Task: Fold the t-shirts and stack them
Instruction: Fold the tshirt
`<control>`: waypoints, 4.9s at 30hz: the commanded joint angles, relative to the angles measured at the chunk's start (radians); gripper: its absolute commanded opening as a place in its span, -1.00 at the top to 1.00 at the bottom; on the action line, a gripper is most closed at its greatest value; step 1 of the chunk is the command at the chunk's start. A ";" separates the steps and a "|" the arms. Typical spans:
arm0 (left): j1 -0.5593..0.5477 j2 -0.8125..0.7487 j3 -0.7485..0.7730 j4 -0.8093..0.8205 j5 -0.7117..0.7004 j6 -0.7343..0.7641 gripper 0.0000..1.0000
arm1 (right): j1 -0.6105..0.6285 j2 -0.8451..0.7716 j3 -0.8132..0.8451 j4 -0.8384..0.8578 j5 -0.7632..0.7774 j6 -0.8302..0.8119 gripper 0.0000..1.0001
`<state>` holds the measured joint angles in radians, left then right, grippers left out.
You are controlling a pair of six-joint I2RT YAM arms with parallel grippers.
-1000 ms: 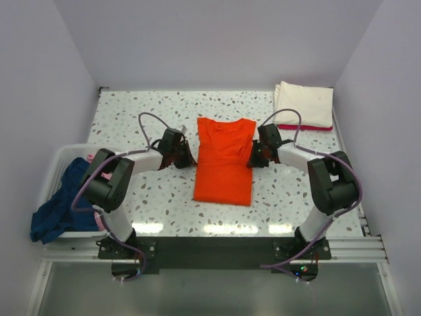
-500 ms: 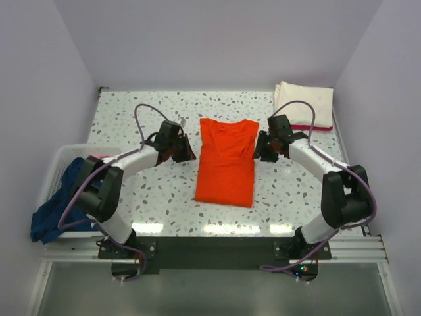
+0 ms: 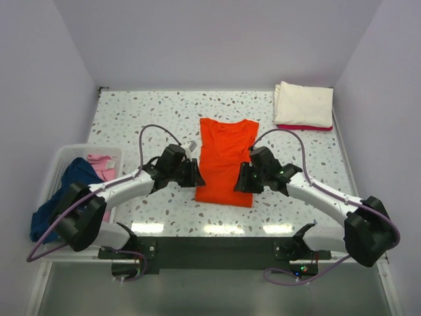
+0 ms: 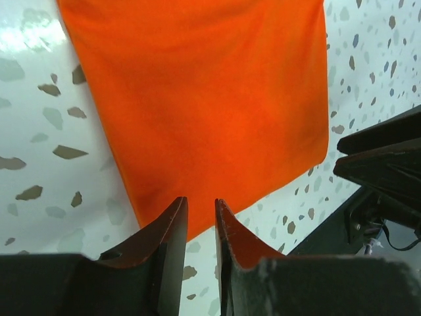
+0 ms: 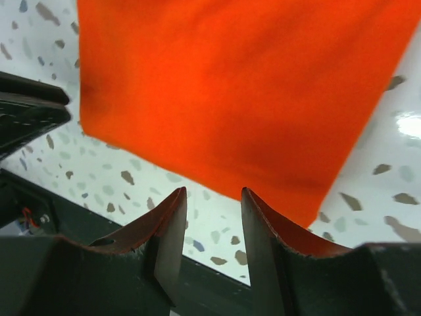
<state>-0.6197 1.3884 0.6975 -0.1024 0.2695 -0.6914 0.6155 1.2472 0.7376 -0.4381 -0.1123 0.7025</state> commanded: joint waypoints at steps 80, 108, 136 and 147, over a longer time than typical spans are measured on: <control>-0.031 -0.022 -0.343 0.204 -0.102 -0.166 0.22 | -0.033 -0.186 -0.425 0.240 0.036 0.387 0.29; -0.135 -0.461 -0.323 -0.264 -0.098 -0.239 1.00 | -0.042 -0.486 -0.285 -0.258 -0.170 0.088 1.00; -0.120 -0.305 0.100 -0.376 -0.116 -0.143 1.00 | -0.039 -0.342 0.086 -0.320 0.043 0.005 1.00; 0.054 -0.129 0.266 -0.296 0.051 -0.054 1.00 | -0.065 -0.114 0.213 -0.163 0.057 -0.005 1.00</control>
<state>-0.5926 1.2224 0.8730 -0.4603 0.2550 -0.8028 0.5663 1.1057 0.8738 -0.6846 -0.0856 0.7136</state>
